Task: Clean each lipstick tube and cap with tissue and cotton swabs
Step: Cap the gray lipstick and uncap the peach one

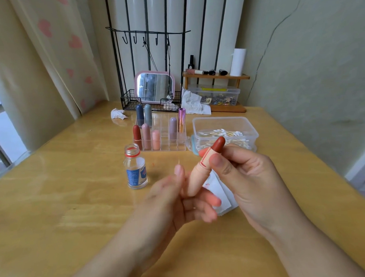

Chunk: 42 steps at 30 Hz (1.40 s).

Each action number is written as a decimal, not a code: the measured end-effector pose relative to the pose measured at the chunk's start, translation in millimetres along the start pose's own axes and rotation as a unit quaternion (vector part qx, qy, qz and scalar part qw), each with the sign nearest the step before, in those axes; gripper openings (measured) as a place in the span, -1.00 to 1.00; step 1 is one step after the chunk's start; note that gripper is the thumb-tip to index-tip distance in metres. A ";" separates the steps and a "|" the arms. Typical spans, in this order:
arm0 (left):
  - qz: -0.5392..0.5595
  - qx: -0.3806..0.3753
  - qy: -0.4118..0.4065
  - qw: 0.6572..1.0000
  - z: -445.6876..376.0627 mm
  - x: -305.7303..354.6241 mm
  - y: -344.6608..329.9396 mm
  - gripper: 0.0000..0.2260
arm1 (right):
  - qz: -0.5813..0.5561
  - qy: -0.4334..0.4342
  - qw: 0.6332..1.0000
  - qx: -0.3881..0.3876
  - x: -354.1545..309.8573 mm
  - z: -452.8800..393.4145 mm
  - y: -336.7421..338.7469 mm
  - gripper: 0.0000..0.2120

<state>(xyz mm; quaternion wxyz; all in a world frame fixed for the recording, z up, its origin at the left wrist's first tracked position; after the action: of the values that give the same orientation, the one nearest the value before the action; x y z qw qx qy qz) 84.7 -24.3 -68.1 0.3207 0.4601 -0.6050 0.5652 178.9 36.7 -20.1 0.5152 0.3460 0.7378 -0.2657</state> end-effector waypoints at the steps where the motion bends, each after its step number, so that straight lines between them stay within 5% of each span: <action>1: 0.002 -0.003 0.006 1.000 0.3 0.3 -1.0 -0.54 | -0.005 -0.003 1.000 -0.003 0.5 -0.1 0.7 -0.67; 6: -0.062 0.042 -0.042 0.996 -0.6 5.8 12.1 -0.58 | 0.046 0.016 0.999 0.000 4.3 -2.3 1.8 -0.57; 12: -0.001 -0.006 0.010 1.000 1.5 0.7 -0.8 -0.71 | -0.011 -0.034 0.999 -0.033 -1.1 1.4 -6.5 -0.66; 15: 0.020 0.027 0.010 0.999 -0.1 2.9 6.0 -0.67 | 0.061 -0.070 0.996 0.007 2.2 -3.0 8.8 -0.68; 17: 0.013 0.057 0.009 0.998 -0.8 3.2 11.6 -0.72 | 0.240 -0.075 0.965 0.080 8.2 -7.8 36.6 -0.73; 20: -0.035 0.088 0.009 0.995 -0.5 2.7 15.4 -0.74 | 0.499 -0.118 0.854 0.089 27.1 -10.8 60.4 -0.68; 23: -0.062 0.113 0.008 0.992 -0.3 2.6 17.8 -0.70 | 0.601 -0.165 0.781 0.033 50.2 -8.5 52.5 -0.54; 26: -0.100 0.143 0.015 0.985 -1.0 0.2 23.1 -0.74 | 0.637 -0.175 0.751 -0.001 61.5 -8.4 41.1 -0.61; 32: -0.129 0.167 0.035 0.977 -2.1 -5.4 28.4 -0.79 | 0.573 -0.153 0.805 0.015 65.3 -14.4 40.2 -0.75; 37: -0.132 0.156 0.012 0.979 -0.6 -1.4 25.4 -0.68 | 0.219 -0.175 0.951 0.129 53.5 -10.6 51.7 -0.81; 42: -0.119 0.115 0.005 0.986 -0.6 -2.7 19.9 -0.67 | 0.054 -0.173 0.965 0.192 53.3 -5.4 41.9 -0.84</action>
<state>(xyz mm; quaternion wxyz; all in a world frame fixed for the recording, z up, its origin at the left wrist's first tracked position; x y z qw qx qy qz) 67.4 -24.4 -78.2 0.3334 0.5597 -0.4751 0.5914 196.4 79.3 -70.2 0.5722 0.4263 0.5531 -0.4301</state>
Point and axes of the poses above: each hand's wrist, its own z-axis away from the middle knuckle, its own y-axis out of the back of the hand, x = y × z, the point moved 7 cm from there along -z, towards the middle knuckle, and after that the axes turned 2 degrees about z, right-handed, at the moved point
